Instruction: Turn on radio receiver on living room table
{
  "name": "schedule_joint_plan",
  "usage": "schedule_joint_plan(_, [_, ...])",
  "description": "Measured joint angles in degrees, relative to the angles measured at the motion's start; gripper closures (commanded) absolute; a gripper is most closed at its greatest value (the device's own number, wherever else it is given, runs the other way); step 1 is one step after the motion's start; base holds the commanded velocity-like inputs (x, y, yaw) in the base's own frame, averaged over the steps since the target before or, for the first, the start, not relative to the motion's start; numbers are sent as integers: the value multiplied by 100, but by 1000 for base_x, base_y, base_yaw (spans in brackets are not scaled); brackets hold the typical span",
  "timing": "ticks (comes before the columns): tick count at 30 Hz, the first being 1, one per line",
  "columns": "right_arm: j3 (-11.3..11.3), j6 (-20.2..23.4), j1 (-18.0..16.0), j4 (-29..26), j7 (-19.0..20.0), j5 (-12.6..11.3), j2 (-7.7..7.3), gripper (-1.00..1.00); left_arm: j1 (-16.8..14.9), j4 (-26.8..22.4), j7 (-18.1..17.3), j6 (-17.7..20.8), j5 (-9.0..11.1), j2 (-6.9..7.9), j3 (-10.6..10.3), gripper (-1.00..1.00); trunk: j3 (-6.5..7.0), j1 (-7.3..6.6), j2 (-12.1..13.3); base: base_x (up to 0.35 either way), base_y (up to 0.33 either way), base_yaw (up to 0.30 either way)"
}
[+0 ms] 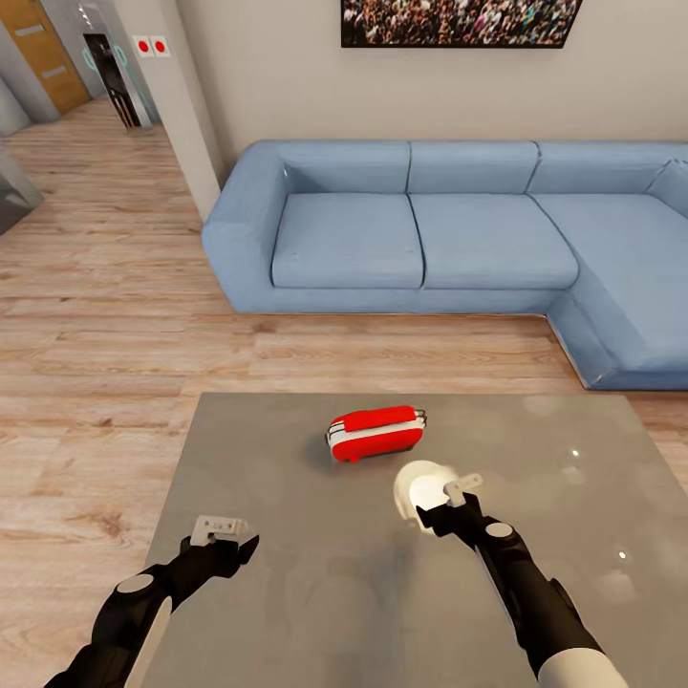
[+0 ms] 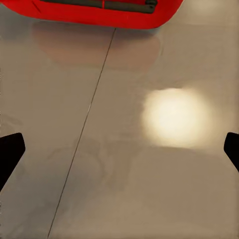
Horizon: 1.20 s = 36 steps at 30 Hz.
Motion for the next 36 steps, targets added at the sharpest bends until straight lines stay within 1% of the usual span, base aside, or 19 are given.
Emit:
schedule_joint_plan(5, [9, 3, 0, 6, 14, 1, 0, -100, 0, 0, 0, -7, 1, 0, 0, -100, 0, 0, 0, 0, 0, 0])
schedule_joint_plan(6, [-12, 263, 0, 12, -20, -17, 0, -100, 0, 2, 0, -3, 4, 0, 1, -100, 0, 0, 0, 0, 0, 0])
schedule_joint_plan(9, [-26, 393, 0, -15, -111, -20, 5, -100, 0, 12, -1, -27, 4, 0, 2, -100, -15, 0, 0, 0, 0, 0])
schedule_joint_plan(21, [-24, 396, 0, -24, -131, -11, 3, -100, 0, 17, -5, -41, 4, 0, 2, -100, -124, 0, 0, 0, 0, 0])
schedule_joint_plan(26, [-3, 404, 0, -268, -224, 14, 13, -100, 0, -2, -16, -62, -3, -3, -16, -100, -170, 0, 0, 0, 0, 0])
schedule_joint_plan(29, [-10, 406, 0, -314, -239, 19, 7, -100, 0, -11, -18, -70, -4, -18, -24, -100, -198, 0, 0, 0, 0, 0])
schedule_joint_plan(30, [-6, 410, 0, -328, -243, 21, 4, -100, 0, -31, -21, -74, -3, -36, -34, -100, -207, 0, 0, 0, 0, 0])
schedule_joint_plan(31, [17, 415, 0, -342, -254, 22, 1, -100, -53, -124, -26, -77, 5, -187, -64, -100, -217, 0, 0, 0, 0, 0])
schedule_joint_plan(32, [22, 416, 0, -343, -256, 24, 0, -100, -99, -132, -26, -78, -3, -221, -67, -100, -226, 1, 0, 0, 0, 0])
schedule_joint_plan(34, [23, 416, 0, -344, -256, 39, 2, -100, -141, -135, -26, -79, -4, -240, -69, -100, -245, 0, 0, 0, 0, 0])
schedule_joint_plan(35, [-13, 416, 0, -339, -263, 251, 31, -100, -238, -135, -26, -85, -2, -269, -72, -100, -254, 1, 0, 0, 0, 0])
schedule_joint_plan(36, [-25, 419, 0, -337, -264, 362, 44, -100, -268, -132, -26, -83, -4, -274, -72, -100, -264, 0, 0, 0, 0, 0])
